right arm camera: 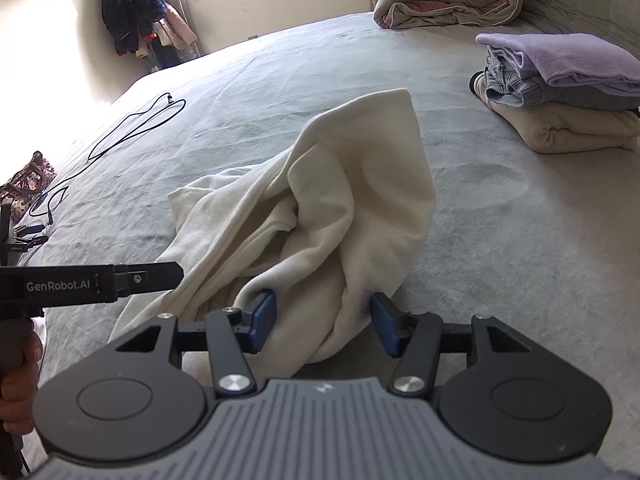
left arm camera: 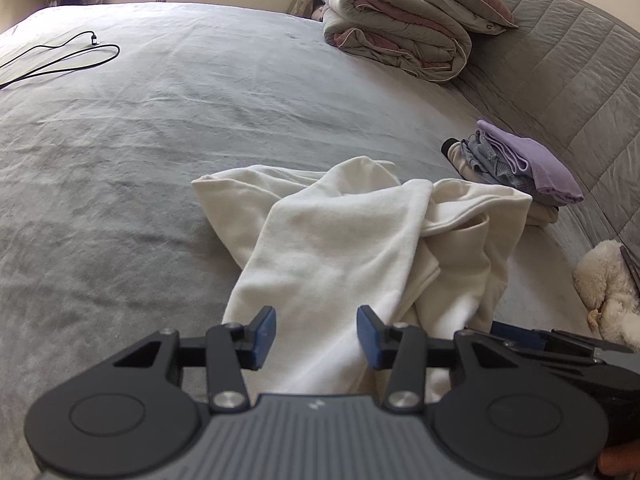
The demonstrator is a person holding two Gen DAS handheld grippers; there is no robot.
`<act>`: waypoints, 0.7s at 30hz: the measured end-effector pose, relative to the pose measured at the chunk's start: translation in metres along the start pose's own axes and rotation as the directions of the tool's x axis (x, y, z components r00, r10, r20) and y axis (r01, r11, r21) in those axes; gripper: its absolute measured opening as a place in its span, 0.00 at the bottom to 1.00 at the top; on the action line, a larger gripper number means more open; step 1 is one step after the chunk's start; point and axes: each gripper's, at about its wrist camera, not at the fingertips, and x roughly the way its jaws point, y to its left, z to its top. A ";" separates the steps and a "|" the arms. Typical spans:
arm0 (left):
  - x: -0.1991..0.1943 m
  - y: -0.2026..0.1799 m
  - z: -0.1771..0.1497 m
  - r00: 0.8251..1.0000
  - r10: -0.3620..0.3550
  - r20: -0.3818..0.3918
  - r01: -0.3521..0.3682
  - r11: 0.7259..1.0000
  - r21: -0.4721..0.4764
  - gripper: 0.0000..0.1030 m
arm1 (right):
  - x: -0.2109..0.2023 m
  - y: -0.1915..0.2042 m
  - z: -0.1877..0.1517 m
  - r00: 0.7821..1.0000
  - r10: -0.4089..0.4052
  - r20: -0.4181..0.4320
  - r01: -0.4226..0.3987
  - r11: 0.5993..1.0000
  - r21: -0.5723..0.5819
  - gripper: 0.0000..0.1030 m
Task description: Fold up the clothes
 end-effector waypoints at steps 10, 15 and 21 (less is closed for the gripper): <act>-0.014 -0.003 0.005 1.000 0.024 -0.016 -0.024 1.000 0.006 0.45 | -0.008 0.001 0.004 1.000 -0.005 -0.008 0.005 1.000 -0.012 0.57; -0.018 0.002 0.009 1.000 0.020 -0.010 -0.020 0.999 -0.030 0.48 | -0.013 -0.002 0.008 1.000 -0.012 -0.009 0.012 1.000 -0.016 0.60; -0.005 0.006 0.016 1.000 0.013 -0.021 -0.014 0.998 -0.054 0.50 | -0.017 -0.008 0.014 0.999 -0.032 0.008 0.032 0.999 -0.003 0.64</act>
